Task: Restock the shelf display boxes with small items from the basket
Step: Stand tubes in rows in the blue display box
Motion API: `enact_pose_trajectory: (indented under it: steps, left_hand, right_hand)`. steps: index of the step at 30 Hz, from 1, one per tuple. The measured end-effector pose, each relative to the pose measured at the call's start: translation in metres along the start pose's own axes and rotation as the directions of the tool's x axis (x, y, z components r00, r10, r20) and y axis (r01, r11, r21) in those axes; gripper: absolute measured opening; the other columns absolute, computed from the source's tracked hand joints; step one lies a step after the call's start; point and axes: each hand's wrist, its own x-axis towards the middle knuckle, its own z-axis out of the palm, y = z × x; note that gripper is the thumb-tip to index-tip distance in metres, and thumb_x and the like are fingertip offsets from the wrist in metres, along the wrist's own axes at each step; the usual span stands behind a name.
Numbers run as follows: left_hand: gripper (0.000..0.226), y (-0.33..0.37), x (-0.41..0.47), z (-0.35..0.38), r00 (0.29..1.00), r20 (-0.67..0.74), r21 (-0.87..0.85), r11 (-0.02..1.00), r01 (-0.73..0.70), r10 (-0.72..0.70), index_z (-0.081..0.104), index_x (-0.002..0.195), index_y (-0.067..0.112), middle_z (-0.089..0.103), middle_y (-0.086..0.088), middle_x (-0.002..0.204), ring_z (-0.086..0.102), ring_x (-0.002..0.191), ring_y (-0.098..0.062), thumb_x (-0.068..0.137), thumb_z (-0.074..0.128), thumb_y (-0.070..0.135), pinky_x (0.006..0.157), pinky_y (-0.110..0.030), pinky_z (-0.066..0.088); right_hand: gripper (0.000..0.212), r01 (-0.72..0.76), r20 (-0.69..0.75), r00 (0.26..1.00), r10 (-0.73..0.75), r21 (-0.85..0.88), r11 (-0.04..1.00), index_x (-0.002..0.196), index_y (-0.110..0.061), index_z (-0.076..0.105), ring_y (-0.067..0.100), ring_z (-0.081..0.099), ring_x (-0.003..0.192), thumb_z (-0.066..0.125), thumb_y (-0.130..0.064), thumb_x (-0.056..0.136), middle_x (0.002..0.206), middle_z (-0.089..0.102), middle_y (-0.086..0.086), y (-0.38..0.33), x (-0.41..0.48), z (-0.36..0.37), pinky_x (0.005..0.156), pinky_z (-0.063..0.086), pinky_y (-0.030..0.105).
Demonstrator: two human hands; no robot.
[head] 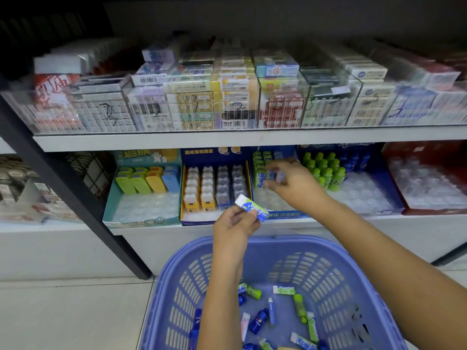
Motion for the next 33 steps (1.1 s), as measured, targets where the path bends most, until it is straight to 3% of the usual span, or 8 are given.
enact_pose_trajectory:
  steps: [3,7,9,12,14,16,23,33]
  left_hand:
    - [0.012,0.0,0.003,0.011,0.998,0.0,-0.131,0.989,-0.065,0.066,0.064,0.1,0.002,0.069,-0.012,0.092,0.069,0.086,-0.017,0.089,0.061,0.005,0.074,-0.02,0.054]
    - [0.015,-0.004,0.009,0.024,0.989,0.028,-0.061,0.988,-0.142,0.144,0.065,0.104,0.003,0.071,-0.014,0.1,0.069,0.094,-0.02,0.09,0.061,0.007,0.081,-0.025,0.055]
    - [0.02,-0.006,0.013,0.029,0.976,0.048,0.151,0.965,-0.216,0.211,0.064,0.11,0.008,0.07,-0.008,0.105,0.067,0.095,-0.012,0.091,0.06,0.011,0.087,-0.024,0.053]
    - [0.043,-0.016,0.016,0.032,0.925,0.232,0.7,0.609,-0.373,0.3,0.046,0.137,0.014,0.05,0.0,0.139,0.047,0.124,-0.008,0.095,0.053,0.022,0.103,-0.013,0.034]
    - [0.052,-0.025,0.013,0.033,0.889,0.388,0.833,0.32,-0.451,0.244,0.034,0.145,0.012,0.028,-0.001,0.154,0.02,0.143,-0.014,0.097,0.049,0.023,0.113,-0.019,0.015]
    - [0.057,-0.033,0.009,0.034,0.875,0.441,0.854,0.207,-0.477,0.198,0.025,0.148,0.009,0.017,-0.002,0.158,0.005,0.147,-0.015,0.097,0.047,0.02,0.117,-0.023,0.006]
    - [0.061,-0.035,0.01,0.033,0.874,0.445,0.854,0.201,-0.479,0.194,0.019,0.15,0.011,0.013,0.0,0.159,0.001,0.147,-0.013,0.097,0.046,0.021,0.117,-0.022,0.005]
    - [0.056,-0.029,0.012,0.027,0.843,0.498,0.819,0.21,-0.534,0.203,0.03,0.147,0.01,0.024,-0.002,0.156,0.015,0.145,-0.014,0.096,0.048,0.022,0.115,-0.02,0.011]
  right_hand:
    - [0.021,-0.224,0.184,0.973,0.139,0.608,0.762,0.098,-0.011,0.066,0.015,0.063,0.07,0.073,-0.018,0.08,0.095,0.067,0.012,-0.003,-0.033,0.002,0.073,0.056,0.029]
    - [0.018,-0.238,0.153,0.969,0.195,0.788,0.568,0.096,0.003,0.068,0.024,0.066,0.079,0.068,-0.005,0.081,0.092,0.068,0.024,0.003,-0.048,0.011,0.081,0.057,0.031]
    - [0.017,-0.175,0.032,0.963,0.267,0.829,0.531,0.095,0.001,0.067,0.016,0.067,0.072,0.07,-0.003,0.079,0.085,0.069,0.017,0.01,-0.04,0.008,0.073,0.056,0.023]
    - [0.015,-0.077,-0.234,0.918,0.319,0.686,0.723,0.084,-0.014,0.066,0.003,0.064,0.065,0.075,-0.007,0.075,0.077,0.067,0.001,0.026,-0.018,-0.006,0.064,0.051,0.013]
    - [0.015,-0.029,-0.29,0.94,0.181,0.46,0.887,0.095,-0.012,0.071,0.008,0.064,0.079,0.072,-0.013,0.08,0.09,0.071,0.001,0.033,-0.003,-0.012,0.075,0.05,0.017]
    - [0.023,0.055,-0.271,0.963,0.009,0.227,0.972,0.107,-0.009,0.071,0.012,0.062,0.091,0.067,-0.014,0.085,0.104,0.071,0.007,0.034,0.009,-0.013,0.081,0.042,0.015]
    - [0.021,0.037,-0.111,0.993,-0.03,0.065,0.997,0.1,-0.007,0.071,0.013,0.063,0.086,0.071,-0.017,0.081,0.098,0.072,0.007,0.032,0.033,0.0,0.074,0.039,0.01]
    - [0.027,0.007,-0.023,1.0,-0.01,-0.149,0.989,0.115,-0.01,0.067,0.025,0.055,0.113,0.06,-0.02,0.091,0.124,0.059,0.012,0.021,0.024,0.002,0.093,0.036,0.023]
